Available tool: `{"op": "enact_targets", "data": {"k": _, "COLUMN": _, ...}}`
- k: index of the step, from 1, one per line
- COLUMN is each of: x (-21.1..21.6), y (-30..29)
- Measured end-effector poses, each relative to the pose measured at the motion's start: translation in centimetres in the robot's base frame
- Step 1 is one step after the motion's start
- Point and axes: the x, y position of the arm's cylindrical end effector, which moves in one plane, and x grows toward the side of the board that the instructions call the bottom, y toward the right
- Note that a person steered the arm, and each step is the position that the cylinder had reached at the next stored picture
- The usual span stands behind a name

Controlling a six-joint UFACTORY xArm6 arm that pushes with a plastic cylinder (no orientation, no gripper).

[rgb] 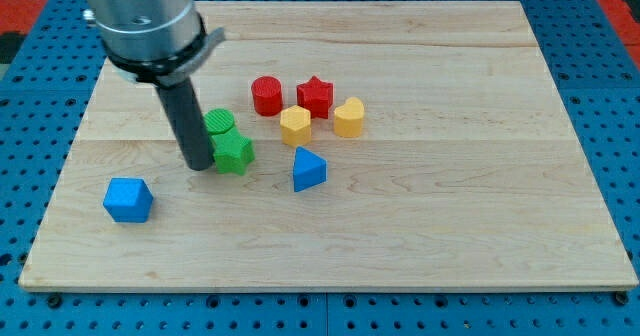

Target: Drag the blue cube to the bottom of yellow heart

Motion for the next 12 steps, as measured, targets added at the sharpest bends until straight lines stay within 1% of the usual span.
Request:
{"op": "enact_targets", "data": {"k": 1, "x": -1.6, "y": -6.7}}
{"op": "enact_targets", "data": {"k": 2, "x": -3.9, "y": -15.1}}
{"op": "enact_targets", "data": {"k": 3, "x": 3.2, "y": -16.6}}
{"op": "enact_targets", "data": {"k": 4, "x": 6.8, "y": -9.9}}
{"op": "enact_targets", "data": {"k": 5, "x": 5.2, "y": -2.8}}
{"op": "enact_targets", "data": {"k": 6, "x": 4.1, "y": -9.0}}
{"op": "enact_targets", "data": {"k": 7, "x": 1.1, "y": -5.3}}
{"op": "enact_targets", "data": {"k": 8, "x": 2.8, "y": 0.6}}
{"op": "enact_targets", "data": {"k": 9, "x": 5.4, "y": 7.0}}
{"op": "enact_targets", "data": {"k": 10, "x": 5.5, "y": 7.5}}
{"op": "enact_targets", "data": {"k": 11, "x": 7.8, "y": 1.2}}
{"op": "enact_targets", "data": {"k": 12, "x": 10.2, "y": 7.5}}
